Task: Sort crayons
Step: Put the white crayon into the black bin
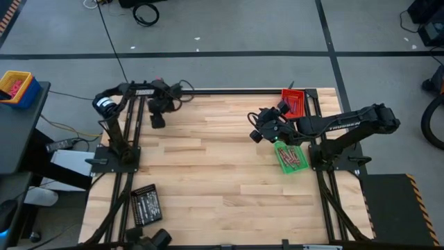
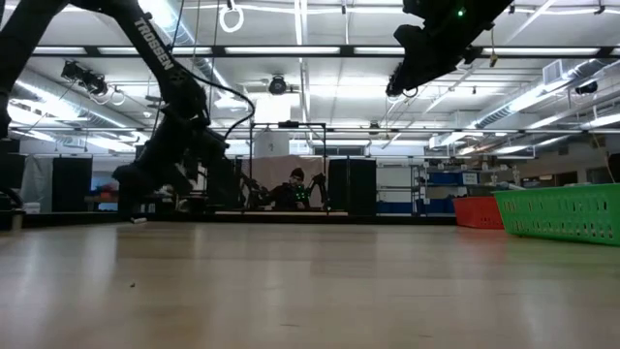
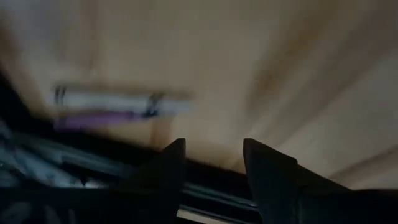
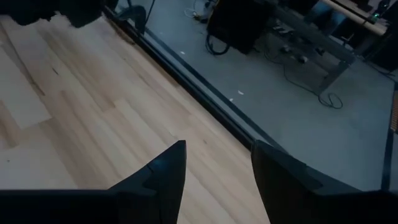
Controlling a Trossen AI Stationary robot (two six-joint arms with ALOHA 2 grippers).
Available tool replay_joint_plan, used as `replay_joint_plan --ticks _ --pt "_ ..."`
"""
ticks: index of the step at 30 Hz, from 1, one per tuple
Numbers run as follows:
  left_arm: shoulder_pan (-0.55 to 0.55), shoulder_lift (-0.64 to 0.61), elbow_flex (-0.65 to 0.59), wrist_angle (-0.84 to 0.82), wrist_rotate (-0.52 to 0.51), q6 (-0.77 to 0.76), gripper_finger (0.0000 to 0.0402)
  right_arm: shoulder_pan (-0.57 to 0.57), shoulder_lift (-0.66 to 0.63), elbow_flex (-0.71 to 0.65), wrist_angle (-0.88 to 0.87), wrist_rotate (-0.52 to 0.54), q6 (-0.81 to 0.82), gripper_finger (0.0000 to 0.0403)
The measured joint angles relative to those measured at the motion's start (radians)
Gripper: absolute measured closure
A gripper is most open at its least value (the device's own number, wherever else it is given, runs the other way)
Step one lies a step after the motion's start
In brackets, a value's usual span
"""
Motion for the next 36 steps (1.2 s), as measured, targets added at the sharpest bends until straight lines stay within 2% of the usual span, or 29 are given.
replay_joint_plan --ticks 4,8,13,16,18,25,31,36 --pt "0.088 -0.007 0.013 0.006 0.004 -0.139 0.0251 0.0 0.0 0.0 0.025 -0.001 0.0 0.0218" --pt "0.14 -0.008 0.082 0.016 0.064 -0.321 0.0285 0.0 0.0 0.0 0.031 -0.007 0.003 0.0218" --pt "0.228 -0.007 0.143 0.036 0.068 -0.618 0.0333 0.0 0.0 0.0 0.036 -0.01 0.003 0.0218" --pt "0.228 0.001 0.145 0.018 0.069 -0.635 0.0378 0.0 0.0 0.0 0.037 -0.013 0.003 0.0218" --pt "0.219 0.022 0.145 -0.009 0.051 -0.644 0.0393 0.0 0.0 0.0 0.037 -0.013 0.003 0.0218" --pt "0.174 0.095 0.146 -0.038 -0.089 -0.683 0.0395 0.0 0.0 0.0 0.038 -0.027 0.003 0.0218" --pt "0.168 0.124 0.163 -0.052 -0.115 -0.72 0.0394 0.0 0.0 0.0 0.049 -0.033 0.002 0.0218" --pt "0.152 0.124 0.164 0.008 -0.103 -0.729 0.0394 0.0 0.0 0.0 0.049 -0.035 0.0 0.0218"
